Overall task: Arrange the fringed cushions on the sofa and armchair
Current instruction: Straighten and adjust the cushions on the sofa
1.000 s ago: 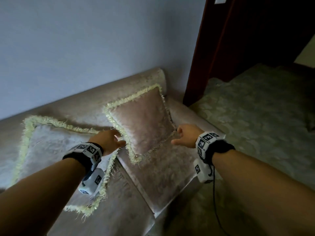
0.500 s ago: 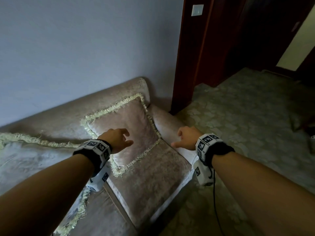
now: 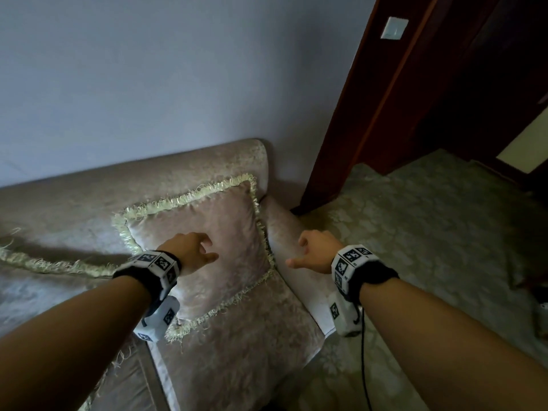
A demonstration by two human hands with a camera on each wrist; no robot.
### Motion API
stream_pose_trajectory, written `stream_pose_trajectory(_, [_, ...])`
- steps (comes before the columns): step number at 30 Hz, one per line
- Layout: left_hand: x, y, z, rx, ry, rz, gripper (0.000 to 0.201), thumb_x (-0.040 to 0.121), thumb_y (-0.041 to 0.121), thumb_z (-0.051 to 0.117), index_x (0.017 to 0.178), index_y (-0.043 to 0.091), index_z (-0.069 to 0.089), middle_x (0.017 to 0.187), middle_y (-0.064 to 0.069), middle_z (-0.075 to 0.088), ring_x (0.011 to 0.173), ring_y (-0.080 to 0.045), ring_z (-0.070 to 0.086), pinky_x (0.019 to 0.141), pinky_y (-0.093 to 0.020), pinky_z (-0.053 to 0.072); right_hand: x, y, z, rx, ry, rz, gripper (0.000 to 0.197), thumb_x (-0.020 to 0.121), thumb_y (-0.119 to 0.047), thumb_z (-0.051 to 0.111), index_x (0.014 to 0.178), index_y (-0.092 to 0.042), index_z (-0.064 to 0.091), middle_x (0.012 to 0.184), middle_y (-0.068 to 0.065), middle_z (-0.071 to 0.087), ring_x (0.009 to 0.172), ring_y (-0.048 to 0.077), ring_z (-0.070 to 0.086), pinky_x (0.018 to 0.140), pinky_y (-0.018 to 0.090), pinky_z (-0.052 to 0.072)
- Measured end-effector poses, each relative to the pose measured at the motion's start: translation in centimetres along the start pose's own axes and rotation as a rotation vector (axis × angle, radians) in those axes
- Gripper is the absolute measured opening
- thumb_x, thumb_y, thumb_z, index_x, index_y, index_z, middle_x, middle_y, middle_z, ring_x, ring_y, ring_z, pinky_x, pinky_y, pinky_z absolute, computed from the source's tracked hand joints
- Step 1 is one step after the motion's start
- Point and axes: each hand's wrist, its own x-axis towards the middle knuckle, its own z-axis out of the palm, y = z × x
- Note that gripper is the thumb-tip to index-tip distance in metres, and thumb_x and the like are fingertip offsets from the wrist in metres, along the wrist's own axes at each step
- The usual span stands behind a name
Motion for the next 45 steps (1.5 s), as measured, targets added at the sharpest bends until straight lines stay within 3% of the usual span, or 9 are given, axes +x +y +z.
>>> stream_pose_trajectory(6, [5.1,-2.2,-1.2,-0.054,-0.012,-0.078,0.048,0.09,0.06,0.058,0.131,0.033,0.055,0.117,0.013,0.07,0.107,-0.016,0.062,0.091,-0.036,0.051,7.4,-1.0,-2.4,-0.004,-0.049,-0.044,0.077,0.085,-0.068,0.065,0.134,-0.009,0.059,0.127,0.01,0.066,0.118,0.029,0.06,0.098,0.044,0.052])
stream_pose_trajectory(15, [8.0,-6.5,-2.1,-0.148,-0.025,-0.232,0.05,0.09,0.056,0.062,0.13,0.025,0.057,0.124,0.004,0.07,0.11,-0.019,0.066,0.098,-0.036,0.05,17.6,-4.4,-3.0,-0.028,-0.113,-0.175,0.072,0.084,-0.069,0.065,0.125,-0.009,0.061,0.118,0.01,0.067,0.112,0.03,0.062,0.089,0.039,0.051])
stream_pose_trajectory(21, [9.8,-9.1,-1.2,-0.226,-0.012,-0.404,0.054,0.089,0.057,0.063,0.131,0.023,0.057,0.125,0.002,0.069,0.109,-0.02,0.066,0.1,-0.037,0.05,25.5,-5.8,-1.6,0.025,-0.225,-0.252,0.074,0.085,-0.067,0.066,0.126,-0.006,0.061,0.12,0.011,0.068,0.113,0.028,0.063,0.097,0.04,0.051])
stream_pose_trajectory(28, [14.3,-11.0,3.8,-0.337,0.042,-0.638,0.067,0.086,0.059,0.066,0.137,0.019,0.052,0.133,-0.004,0.064,0.116,-0.025,0.063,0.099,-0.038,0.048,35.9,-4.1,2.9,0.136,-0.25,-0.257,0.096,0.079,-0.075,0.066,0.145,-0.008,0.047,0.144,0.009,0.057,0.131,0.028,0.055,0.106,0.036,0.046])
stream_pose_trajectory(34, [17.8,-13.5,9.0,-0.404,0.069,-0.855,0.096,0.07,0.063,0.078,0.141,0.008,0.045,0.143,-0.016,0.051,0.125,-0.034,0.054,0.101,-0.046,0.047,43.4,0.1,8.7,0.193,-0.231,-0.09,0.126,0.054,-0.088,0.071,0.146,-0.007,0.046,0.148,0.013,0.051,0.133,0.035,0.051,0.108,0.044,0.046])
stream_pose_trajectory(39, [19.6,-16.4,12.4,-0.474,-0.014,-0.988,0.119,0.054,0.075,0.078,0.14,0.002,0.042,0.143,-0.018,0.054,0.126,-0.037,0.054,0.104,-0.047,0.045,49.0,1.0,11.5,0.161,-0.297,-0.018,0.153,0.045,-0.088,0.076,0.156,0.002,0.021,0.158,0.021,0.032,0.144,0.04,0.035,0.115,0.048,0.039])
stream_pose_trajectory(41, [20.3,-17.6,14.1,-0.518,-0.021,-0.985,0.106,0.049,0.073,0.082,0.127,0.006,0.055,0.131,-0.015,0.064,0.116,-0.032,0.06,0.101,-0.043,0.046,50.7,0.8,12.6,0.188,-0.306,-0.086,0.158,0.034,-0.091,0.076,0.157,-0.005,0.025,0.158,0.015,0.037,0.144,0.037,0.038,0.116,0.045,0.038])
stream_pose_trajectory(43, [21.1,-18.1,15.1,-0.59,-0.002,-0.942,0.071,0.051,0.063,0.089,0.105,0.019,0.07,0.107,-0.005,0.075,0.103,-0.026,0.066,0.09,-0.036,0.048,52.3,0.7,13.6,0.218,-0.307,-0.219,0.145,0.033,-0.088,0.079,0.153,-0.014,0.041,0.152,0.007,0.049,0.141,0.031,0.045,0.117,0.041,0.039])
stream_pose_trajectory(45, [21.9,-18.5,16.1,-0.602,-0.024,-0.92,0.078,0.048,0.063,0.09,0.112,0.021,0.072,0.109,-0.006,0.075,0.11,-0.029,0.065,0.092,-0.036,0.048,53.5,0.4,14.5,0.283,-0.338,-0.32,0.136,0.034,-0.085,0.081,0.148,-0.02,0.049,0.148,0.0,0.056,0.138,0.025,0.051,0.116,0.035,0.04])
